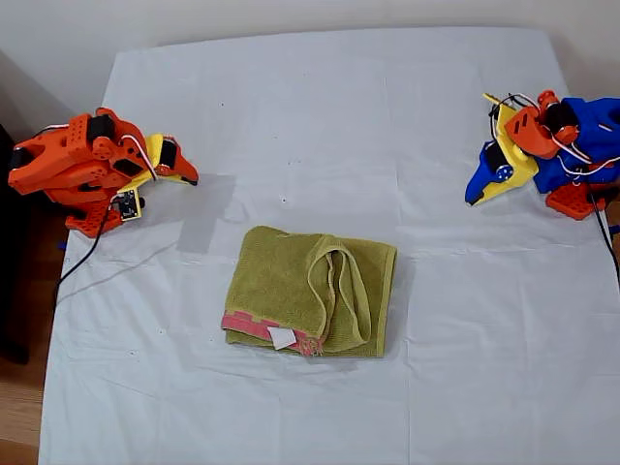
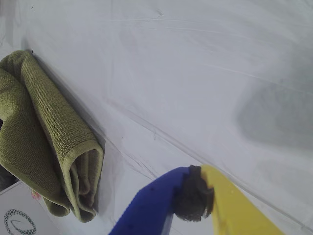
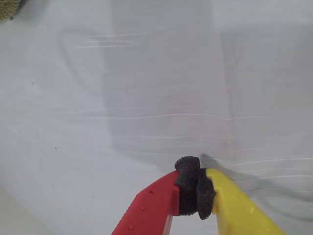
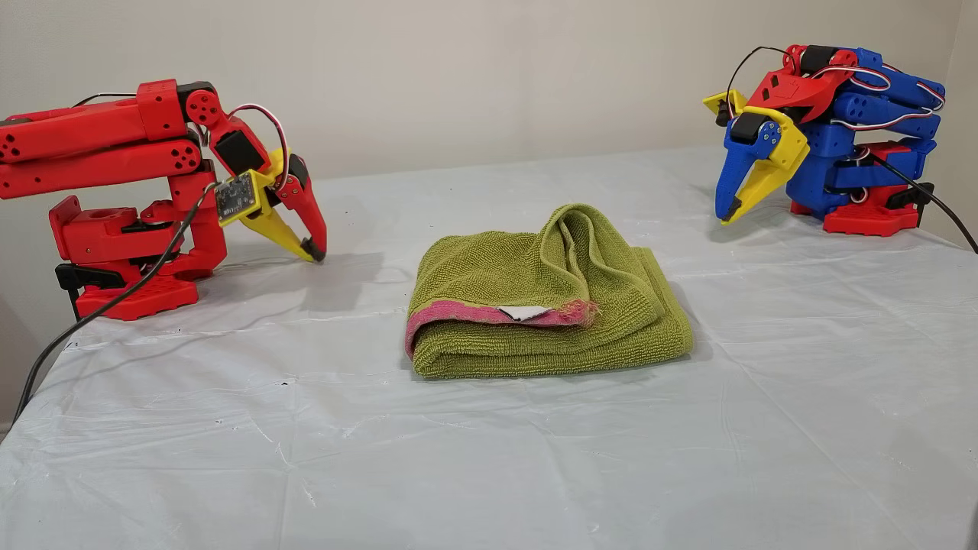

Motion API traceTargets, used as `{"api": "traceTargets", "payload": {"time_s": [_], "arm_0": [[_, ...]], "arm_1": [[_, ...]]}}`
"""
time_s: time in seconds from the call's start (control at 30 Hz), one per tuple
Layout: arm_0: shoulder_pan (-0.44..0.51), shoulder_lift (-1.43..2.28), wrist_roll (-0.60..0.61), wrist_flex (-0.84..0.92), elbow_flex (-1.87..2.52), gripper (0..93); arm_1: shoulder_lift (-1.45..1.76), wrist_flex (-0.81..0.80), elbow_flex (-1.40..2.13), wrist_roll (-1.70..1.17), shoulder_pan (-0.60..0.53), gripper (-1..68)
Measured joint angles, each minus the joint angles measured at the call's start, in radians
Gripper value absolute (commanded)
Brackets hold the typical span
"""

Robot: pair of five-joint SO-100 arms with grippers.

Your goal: Fold the towel.

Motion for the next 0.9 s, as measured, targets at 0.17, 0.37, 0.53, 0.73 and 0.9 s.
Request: {"api": "traceTargets", "payload": {"time_s": [0.17,0.37,0.53,0.73,0.9], "arm_0": [[0.041,0.0,-0.037,0.034,-0.003,0.1],[0.023,0.0,-0.133,0.1,-0.02,0.1],[0.023,0.0,-0.123,0.101,-0.021,0.5],[0.023,0.0,-0.118,0.101,-0.021,0.1],[0.023,0.0,-0.118,0.101,-0.021,0.1]], "arm_1": [[0.0,0.0,0.0,0.0,0.0,0.1],[0.0,0.0,0.0,0.0,0.0,0.1],[0.0,0.0,0.0,0.0,0.0,0.1],[0.0,0.0,0.0,0.0,0.0,0.1],[0.0,0.0,0.0,0.0,0.0,0.1]]}}
